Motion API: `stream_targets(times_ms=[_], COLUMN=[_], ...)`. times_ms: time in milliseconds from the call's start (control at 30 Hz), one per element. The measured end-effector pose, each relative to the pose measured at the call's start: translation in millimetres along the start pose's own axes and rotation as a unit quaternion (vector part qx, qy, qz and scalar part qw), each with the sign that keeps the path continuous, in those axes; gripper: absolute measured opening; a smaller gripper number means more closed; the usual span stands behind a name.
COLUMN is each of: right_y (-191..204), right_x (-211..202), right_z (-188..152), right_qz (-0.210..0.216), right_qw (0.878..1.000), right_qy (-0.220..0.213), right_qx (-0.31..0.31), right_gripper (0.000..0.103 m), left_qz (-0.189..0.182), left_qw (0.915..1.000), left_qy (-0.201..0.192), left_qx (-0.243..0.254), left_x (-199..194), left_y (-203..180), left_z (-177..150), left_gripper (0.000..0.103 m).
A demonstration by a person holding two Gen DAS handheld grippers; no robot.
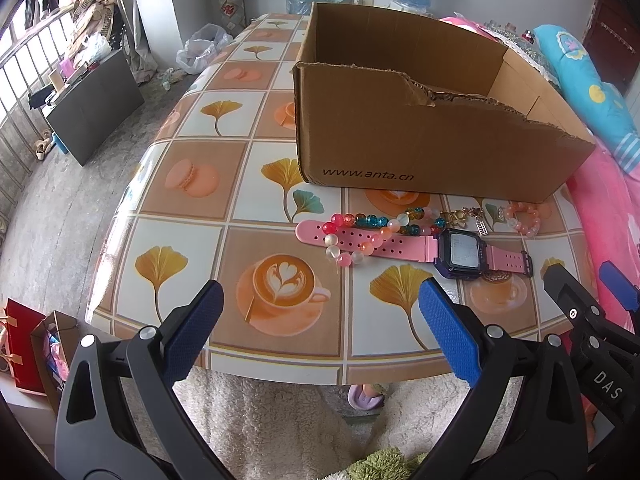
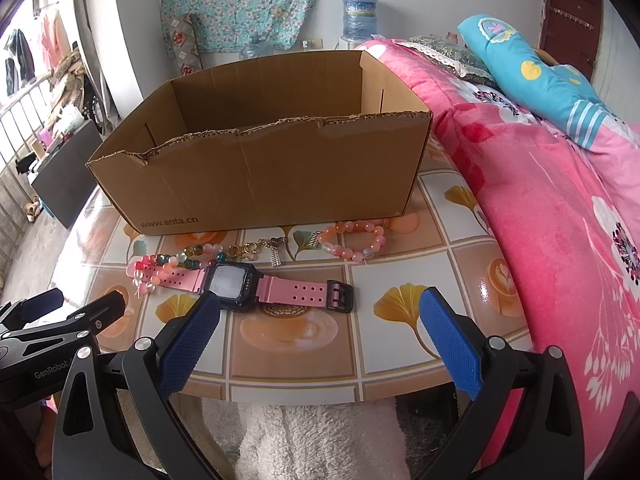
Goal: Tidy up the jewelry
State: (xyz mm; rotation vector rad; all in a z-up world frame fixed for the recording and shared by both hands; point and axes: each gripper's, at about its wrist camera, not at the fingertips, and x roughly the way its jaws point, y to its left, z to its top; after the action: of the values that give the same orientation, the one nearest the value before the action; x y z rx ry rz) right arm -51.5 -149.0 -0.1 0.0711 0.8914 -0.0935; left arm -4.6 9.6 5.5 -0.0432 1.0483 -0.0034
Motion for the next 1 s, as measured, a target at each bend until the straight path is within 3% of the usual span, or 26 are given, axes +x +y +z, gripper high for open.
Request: stream_targets(times_ms=[367, 567, 700, 833, 1000], right_y=[-2.4, 2.2, 11.6, 25.1, 49.9], right_x=[8.7, 9.3, 9.1, 25.7, 46.9], right_z=[0.7, 1.7, 4.2, 8.9, 10.0], right_qz=[-0.002, 0.001, 0.047, 0.123, 0.147], right_qw=[1.000, 0.999, 0.994, 0.983, 0.968], right_qy=[0.004, -0.026, -0.044, -0.009, 0.021], right_qx=[-0.001, -0.044, -0.094, -0.135, -0.203], right_gripper=[0.097, 0.097, 0.097, 0.096, 0.078], left_qz=[0.013, 0.030, 0.023, 0.006, -0.042], left_qw=[0.9999, 0.9995, 0.9997, 0.9999, 0.9970], left_qy=[0.005, 0.005, 0.002, -0.007, -0.063], left_qx=[0.005, 0.011, 0.008, 0.009, 0.013], left_x=[10.4, 20.5, 25.6, 29.3, 26.3], left_y=[0.9, 12.6, 26.8, 38.4, 53.4], left_z=[-1.3, -4.1, -4.9, -7.0, -13.2], left_gripper=[0.094, 0.094, 0.094, 0.094, 0.094])
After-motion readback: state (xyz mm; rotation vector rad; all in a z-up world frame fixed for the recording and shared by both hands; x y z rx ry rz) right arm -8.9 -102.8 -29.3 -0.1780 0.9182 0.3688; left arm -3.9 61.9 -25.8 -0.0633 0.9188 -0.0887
